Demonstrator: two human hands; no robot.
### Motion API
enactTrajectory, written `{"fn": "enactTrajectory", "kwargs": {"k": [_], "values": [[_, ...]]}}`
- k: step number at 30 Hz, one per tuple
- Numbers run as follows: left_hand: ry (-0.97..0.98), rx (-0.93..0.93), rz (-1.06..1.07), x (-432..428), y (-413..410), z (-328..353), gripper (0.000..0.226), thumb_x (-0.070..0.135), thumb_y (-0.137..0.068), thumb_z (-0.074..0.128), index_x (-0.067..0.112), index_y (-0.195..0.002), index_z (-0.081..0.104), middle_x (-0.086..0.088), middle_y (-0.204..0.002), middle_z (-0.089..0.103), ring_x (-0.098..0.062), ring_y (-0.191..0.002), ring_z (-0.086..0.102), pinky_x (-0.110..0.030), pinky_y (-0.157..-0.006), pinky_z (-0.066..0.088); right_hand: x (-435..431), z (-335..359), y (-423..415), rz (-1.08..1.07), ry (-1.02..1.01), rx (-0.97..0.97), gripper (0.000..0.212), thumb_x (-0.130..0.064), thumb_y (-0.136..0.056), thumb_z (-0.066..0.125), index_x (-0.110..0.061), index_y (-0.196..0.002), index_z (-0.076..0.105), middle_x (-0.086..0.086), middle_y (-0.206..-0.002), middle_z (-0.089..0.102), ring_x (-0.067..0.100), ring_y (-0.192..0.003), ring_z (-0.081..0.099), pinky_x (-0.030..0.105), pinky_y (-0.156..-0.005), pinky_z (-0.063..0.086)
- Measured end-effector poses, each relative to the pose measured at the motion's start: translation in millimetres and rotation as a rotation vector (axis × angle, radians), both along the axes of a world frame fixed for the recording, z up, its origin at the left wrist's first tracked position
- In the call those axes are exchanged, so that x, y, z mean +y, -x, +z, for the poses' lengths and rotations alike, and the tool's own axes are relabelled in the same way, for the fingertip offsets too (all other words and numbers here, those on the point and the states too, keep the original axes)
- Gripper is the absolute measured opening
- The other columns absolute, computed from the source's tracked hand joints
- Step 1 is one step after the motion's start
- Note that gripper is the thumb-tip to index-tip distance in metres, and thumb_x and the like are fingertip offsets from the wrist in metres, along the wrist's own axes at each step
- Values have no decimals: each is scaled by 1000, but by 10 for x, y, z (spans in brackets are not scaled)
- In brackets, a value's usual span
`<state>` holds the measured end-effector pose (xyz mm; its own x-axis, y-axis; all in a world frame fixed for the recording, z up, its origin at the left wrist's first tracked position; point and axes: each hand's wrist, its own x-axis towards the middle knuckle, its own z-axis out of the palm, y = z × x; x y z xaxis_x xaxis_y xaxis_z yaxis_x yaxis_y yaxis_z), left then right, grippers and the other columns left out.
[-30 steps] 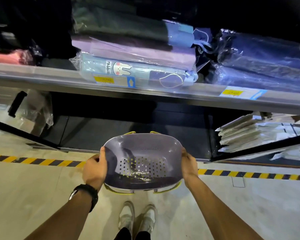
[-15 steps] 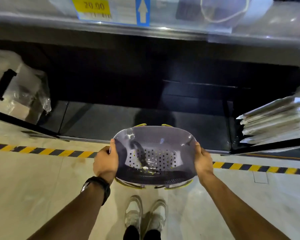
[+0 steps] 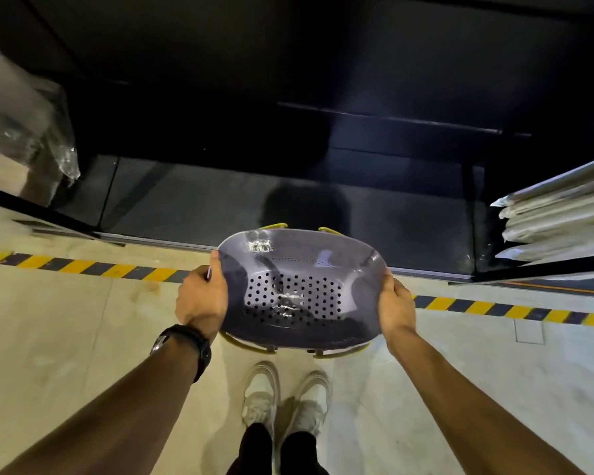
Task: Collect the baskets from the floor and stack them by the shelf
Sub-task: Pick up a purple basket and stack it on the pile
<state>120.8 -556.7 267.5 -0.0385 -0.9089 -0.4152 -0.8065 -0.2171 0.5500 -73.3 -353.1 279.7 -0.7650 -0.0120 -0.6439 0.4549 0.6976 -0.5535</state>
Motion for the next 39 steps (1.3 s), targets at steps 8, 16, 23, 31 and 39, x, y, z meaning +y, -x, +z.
{"fn": "enactTrajectory", "kwargs": {"k": [8, 16, 23, 31, 39], "values": [[-6, -35, 33, 43, 27, -191, 55, 65, -98, 31, 22, -83, 60, -4, -86, 58, -27, -80, 53, -38, -75, 40, -7, -230, -8, -1, -2, 17, 55, -47, -104, 30, -11, -139, 52, 14, -147, 50, 39, -132, 48, 53, -111, 40], [3, -30, 50, 85, 16, -297, 52, 68, -97, 29, 27, -90, 60, 1, -86, 59, -24, -80, 54, -37, -75, 41, -23, -331, -9, -143, 53, -50, 55, -50, -103, 34, -12, -140, 46, 12, -143, 51, 36, -129, 49, 47, -106, 41], [6, 6, 63, 42, 46, -327, 56, 70, -95, 29, 26, -76, 58, 8, -72, 56, -18, -69, 53, -36, -71, 41, -48, -330, 51, -198, 167, -60, 53, -41, -101, 48, 1, -133, 55, 22, -132, 61, 38, -122, 57, 42, -97, 47], [-29, 84, 127, 47, 67, -334, 44, 63, -97, 40, 27, -82, 61, 3, -81, 61, -21, -78, 58, -35, -73, 43, -78, -344, 20, -264, 200, -54, 51, -39, -100, 50, 1, -131, 57, 21, -130, 62, 37, -120, 59, 39, -91, 49], [-40, 87, 153, 105, 18, -354, 40, 52, -100, 44, 21, -84, 63, -2, -86, 61, -27, -84, 59, -36, -75, 43, -122, -358, -132, -308, 156, -78, 47, -43, -105, 35, -10, -136, 47, 13, -139, 55, 36, -126, 53, 52, -109, 43]]}}
